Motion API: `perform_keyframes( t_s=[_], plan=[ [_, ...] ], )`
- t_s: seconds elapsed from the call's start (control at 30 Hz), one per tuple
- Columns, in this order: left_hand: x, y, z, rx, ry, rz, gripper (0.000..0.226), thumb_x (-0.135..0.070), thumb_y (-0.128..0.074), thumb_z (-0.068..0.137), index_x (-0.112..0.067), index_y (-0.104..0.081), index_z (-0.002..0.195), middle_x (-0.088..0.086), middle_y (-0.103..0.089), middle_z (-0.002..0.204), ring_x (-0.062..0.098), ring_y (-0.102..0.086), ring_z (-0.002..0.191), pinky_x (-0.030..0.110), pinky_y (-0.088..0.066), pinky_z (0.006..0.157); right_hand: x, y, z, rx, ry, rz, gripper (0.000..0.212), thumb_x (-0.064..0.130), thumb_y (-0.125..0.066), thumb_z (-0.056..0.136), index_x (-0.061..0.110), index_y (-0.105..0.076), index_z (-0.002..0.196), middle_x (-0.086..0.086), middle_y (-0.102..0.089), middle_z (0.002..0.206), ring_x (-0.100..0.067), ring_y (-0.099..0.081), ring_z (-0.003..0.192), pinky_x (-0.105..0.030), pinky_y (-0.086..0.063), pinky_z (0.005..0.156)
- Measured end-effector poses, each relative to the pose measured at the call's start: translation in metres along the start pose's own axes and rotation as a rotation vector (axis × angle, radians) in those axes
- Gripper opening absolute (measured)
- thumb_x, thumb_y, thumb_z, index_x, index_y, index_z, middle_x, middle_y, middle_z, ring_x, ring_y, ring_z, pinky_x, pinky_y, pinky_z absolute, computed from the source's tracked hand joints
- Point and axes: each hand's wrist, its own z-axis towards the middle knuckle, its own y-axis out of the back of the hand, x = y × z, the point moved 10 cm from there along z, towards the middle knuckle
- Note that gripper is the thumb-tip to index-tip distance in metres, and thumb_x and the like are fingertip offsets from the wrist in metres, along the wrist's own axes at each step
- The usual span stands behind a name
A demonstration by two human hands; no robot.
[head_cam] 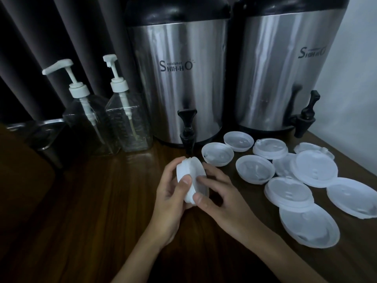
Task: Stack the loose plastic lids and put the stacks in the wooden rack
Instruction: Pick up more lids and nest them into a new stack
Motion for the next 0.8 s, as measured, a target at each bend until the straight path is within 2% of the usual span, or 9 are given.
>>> perform_keyframes(
  t_s=[0.07, 0.1, 0.17, 0.27, 0.4, 0.5, 0.6, 0.7, 0.8],
  plan=[
    [-0.001, -0.001, 0.000, 0.011, -0.009, 0.019, 0.051, -0.050, -0.067, 0.079, -0.039, -0.060, 0.129, -0.011, -0.067, 0.121, 0.025, -0.068, 0.115, 0.048, -0.063, 0.079, 0.004, 0.003, -0.002, -0.014, 0.019, -0.013, 0.047, 0.068, -0.061, 0.077, 0.052, -0.054, 0.122, 0.040, -0.037, 0.142, 0.015, -0.029, 0.135, 0.004, -0.032, 0.093],
    [-0.001, -0.002, -0.001, 0.015, -0.015, 0.022, 0.051, -0.049, -0.067, 0.080, -0.039, -0.059, 0.129, -0.011, -0.067, 0.121, 0.026, -0.068, 0.115, 0.047, -0.063, 0.079, 0.005, 0.006, -0.002, -0.030, 0.014, -0.002, 0.051, 0.068, -0.063, 0.076, 0.055, -0.052, 0.124, 0.040, -0.041, 0.138, 0.015, -0.033, 0.133, 0.001, -0.035, 0.093],
    [-0.002, -0.003, -0.001, 0.021, -0.023, 0.032, 0.050, -0.049, -0.067, 0.080, -0.039, -0.059, 0.129, -0.010, -0.067, 0.121, 0.026, -0.068, 0.114, 0.045, -0.063, 0.077, 0.004, 0.010, -0.001, -0.033, -0.002, 0.039, 0.065, 0.067, -0.066, 0.074, 0.051, -0.048, 0.135, 0.029, -0.049, 0.137, 0.009, -0.043, 0.130, -0.011, -0.042, 0.098],
    [-0.002, -0.003, -0.002, 0.023, -0.032, 0.056, 0.050, -0.050, -0.068, 0.079, -0.042, -0.060, 0.128, -0.013, -0.067, 0.119, 0.024, -0.068, 0.113, 0.039, -0.062, 0.074, 0.006, 0.009, 0.000, 0.007, 0.010, 0.077, 0.071, 0.059, -0.070, 0.077, 0.040, -0.047, 0.141, 0.019, -0.057, 0.136, -0.001, -0.050, 0.130, -0.031, -0.044, 0.107],
    [-0.003, -0.007, -0.003, 0.057, -0.053, 0.094, 0.053, -0.049, -0.066, 0.081, -0.037, -0.057, 0.131, -0.016, -0.068, 0.115, 0.015, -0.070, 0.106, 0.036, -0.061, 0.072, 0.006, 0.005, 0.000, 0.085, 0.037, 0.144, 0.088, 0.058, -0.074, 0.078, 0.030, -0.035, 0.152, 0.017, -0.050, 0.148, -0.007, -0.047, 0.138, -0.046, -0.042, 0.112],
    [-0.002, -0.008, -0.003, 0.064, -0.046, 0.110, 0.058, -0.050, -0.064, 0.082, -0.032, -0.054, 0.136, -0.018, -0.068, 0.115, 0.011, -0.069, 0.106, 0.033, -0.060, 0.072, 0.003, 0.001, 0.000, 0.144, 0.036, 0.191, 0.103, 0.059, -0.078, 0.075, 0.035, -0.021, 0.157, 0.020, -0.037, 0.158, -0.007, -0.040, 0.144, -0.045, -0.039, 0.115],
    [-0.002, -0.009, -0.003, 0.078, -0.044, 0.120, 0.059, -0.049, -0.064, 0.083, -0.031, -0.052, 0.137, -0.019, -0.067, 0.116, 0.011, -0.069, 0.106, 0.032, -0.060, 0.071, 0.002, 0.000, 0.000, 0.184, 0.060, 0.181, 0.102, 0.053, -0.079, 0.079, 0.038, -0.015, 0.158, 0.020, -0.030, 0.162, -0.006, -0.036, 0.146, -0.044, -0.037, 0.117],
    [0.000, -0.012, -0.003, 0.101, -0.041, 0.155, 0.059, -0.053, -0.071, 0.079, -0.041, -0.054, 0.135, -0.017, -0.067, 0.117, 0.021, -0.068, 0.110, 0.037, -0.061, 0.074, 0.002, 0.001, -0.001, 0.201, 0.083, 0.144, 0.098, 0.048, -0.077, 0.084, 0.040, -0.013, 0.158, 0.022, -0.029, 0.161, -0.003, -0.033, 0.147, -0.034, -0.039, 0.116],
    [0.000, -0.013, -0.003, 0.118, -0.043, 0.182, 0.069, -0.065, -0.079, 0.073, -0.044, -0.053, 0.133, -0.011, -0.063, 0.121, 0.035, -0.066, 0.112, 0.050, -0.063, 0.080, -0.001, -0.002, -0.002, 0.216, 0.063, 0.154, 0.100, 0.048, -0.077, 0.083, 0.039, -0.012, 0.159, 0.025, -0.029, 0.160, 0.000, -0.032, 0.147, -0.025, -0.039, 0.113]
  ],
)
